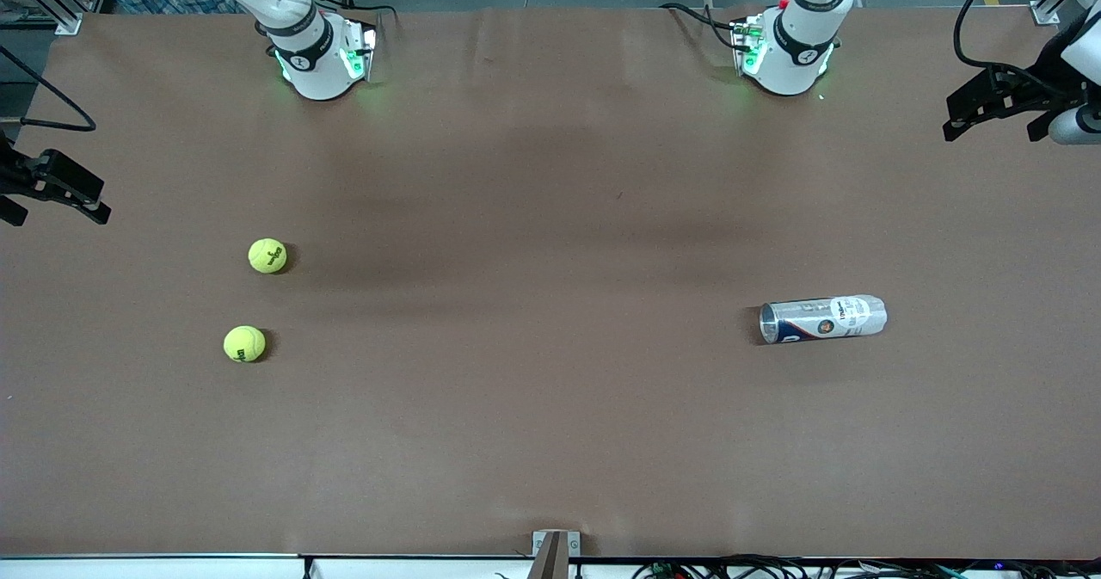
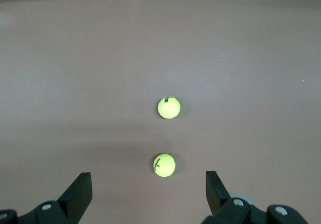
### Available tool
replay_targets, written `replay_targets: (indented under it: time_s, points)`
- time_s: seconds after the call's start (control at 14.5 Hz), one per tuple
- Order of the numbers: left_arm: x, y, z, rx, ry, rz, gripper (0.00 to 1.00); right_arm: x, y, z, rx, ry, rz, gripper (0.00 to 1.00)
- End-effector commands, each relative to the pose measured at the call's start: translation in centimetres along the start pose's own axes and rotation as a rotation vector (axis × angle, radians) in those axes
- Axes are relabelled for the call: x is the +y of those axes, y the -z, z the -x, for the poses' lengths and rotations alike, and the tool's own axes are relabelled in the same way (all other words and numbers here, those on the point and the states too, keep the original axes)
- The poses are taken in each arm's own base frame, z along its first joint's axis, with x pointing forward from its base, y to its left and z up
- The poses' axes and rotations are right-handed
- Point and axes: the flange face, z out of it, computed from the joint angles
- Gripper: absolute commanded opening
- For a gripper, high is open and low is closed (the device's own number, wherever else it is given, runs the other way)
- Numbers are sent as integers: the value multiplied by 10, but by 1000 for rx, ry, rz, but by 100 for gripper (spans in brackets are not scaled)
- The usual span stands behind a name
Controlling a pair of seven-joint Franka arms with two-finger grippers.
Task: Insert tennis ball vertically with right arm
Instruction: 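Reach the left gripper toward the clear tube while the right gripper moves out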
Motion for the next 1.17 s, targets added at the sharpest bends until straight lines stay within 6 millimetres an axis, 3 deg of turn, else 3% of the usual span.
replay_targets:
  time_s: [0.0, 0.28, 0.62, 0.83, 1.1]
  points:
    - [2, 5, 5, 3, 2, 0, 100, 2, 3, 0, -4, -9, 12, 100]
    - [6, 2, 3, 3, -6, -3, 100, 0, 3, 0, -4, -5, 11, 100]
    - [3, -16, -15, -11, 56, 2, 100, 4, 3, 0, -2, -12, 12, 100]
    - [-17, -25, -22, -24, 161, -5, 100, 4, -1, -1, -10, -12, 12, 100]
    - [-36, -58, -39, -70, 318, -89, 100, -1, -18, -8, -37, -2, 13, 100]
